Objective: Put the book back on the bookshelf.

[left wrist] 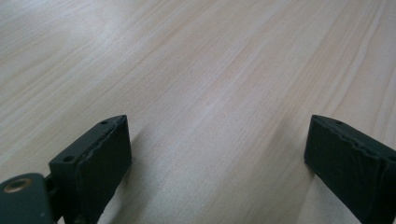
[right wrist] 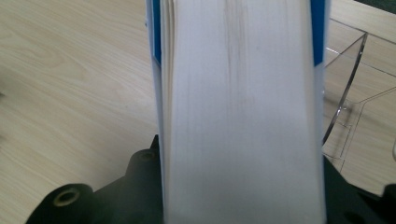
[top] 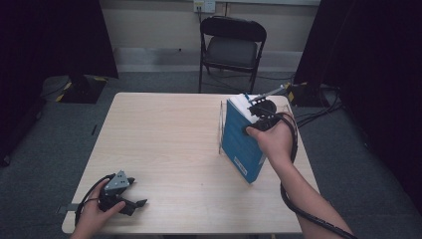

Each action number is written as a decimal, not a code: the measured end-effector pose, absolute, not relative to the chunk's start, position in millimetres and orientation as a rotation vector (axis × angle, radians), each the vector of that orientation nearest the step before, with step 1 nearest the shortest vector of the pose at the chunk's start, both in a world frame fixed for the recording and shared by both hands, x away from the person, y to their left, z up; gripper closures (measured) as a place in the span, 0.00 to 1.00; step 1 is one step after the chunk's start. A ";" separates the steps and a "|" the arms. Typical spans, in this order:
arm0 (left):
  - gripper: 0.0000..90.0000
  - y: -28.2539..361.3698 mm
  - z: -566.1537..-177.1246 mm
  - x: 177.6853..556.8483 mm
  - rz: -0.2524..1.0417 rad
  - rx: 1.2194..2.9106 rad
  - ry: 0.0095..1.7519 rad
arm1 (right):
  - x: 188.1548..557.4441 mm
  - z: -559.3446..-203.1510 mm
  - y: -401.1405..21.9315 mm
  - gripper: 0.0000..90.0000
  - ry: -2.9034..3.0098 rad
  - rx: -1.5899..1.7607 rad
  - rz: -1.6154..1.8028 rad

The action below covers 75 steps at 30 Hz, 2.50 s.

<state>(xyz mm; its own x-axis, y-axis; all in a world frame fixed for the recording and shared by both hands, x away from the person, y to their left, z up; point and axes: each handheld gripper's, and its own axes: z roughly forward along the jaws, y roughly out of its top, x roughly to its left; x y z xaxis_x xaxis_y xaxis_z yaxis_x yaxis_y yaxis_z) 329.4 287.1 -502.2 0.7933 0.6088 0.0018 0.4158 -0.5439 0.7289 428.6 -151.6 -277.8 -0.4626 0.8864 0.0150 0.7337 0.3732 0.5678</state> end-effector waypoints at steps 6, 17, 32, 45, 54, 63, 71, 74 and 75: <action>0.08 287.1 -502.2 329.4 0.329 2.224 0.754 | 431.6 -276.4 -151.6 0.69 2.331 1.460 0.729; 0.08 287.1 -502.2 329.4 0.329 2.224 0.754 | 437.8 -279.6 -150.4 0.69 2.295 1.495 0.712; 0.08 287.1 -502.3 329.2 0.330 2.223 0.754 | 447.6 -278.3 -149.0 0.69 2.268 1.529 0.725; 0.08 287.1 -502.2 329.1 0.330 2.223 0.754 | 457.9 -279.5 -143.5 0.69 2.235 1.565 0.724; 0.08 287.1 -502.3 329.1 0.329 2.223 0.754 | 465.2 -282.3 -142.0 0.69 2.213 1.594 0.735; 0.08 286.2 -503.0 327.8 0.310 2.210 0.772 | 472.3 -283.9 -138.7 0.69 2.195 1.602 0.742; 0.08 286.4 -502.7 327.9 0.317 2.213 0.766 | 477.9 -286.0 -135.2 0.69 2.177 1.617 0.735; 0.08 286.3 -502.8 327.8 0.313 2.212 0.768 | 479.9 -286.6 -133.2 0.69 2.172 1.618 0.731; 0.08 286.3 -502.8 327.8 0.313 2.211 0.768 | 480.8 -286.7 -133.1 0.69 2.173 1.618 0.730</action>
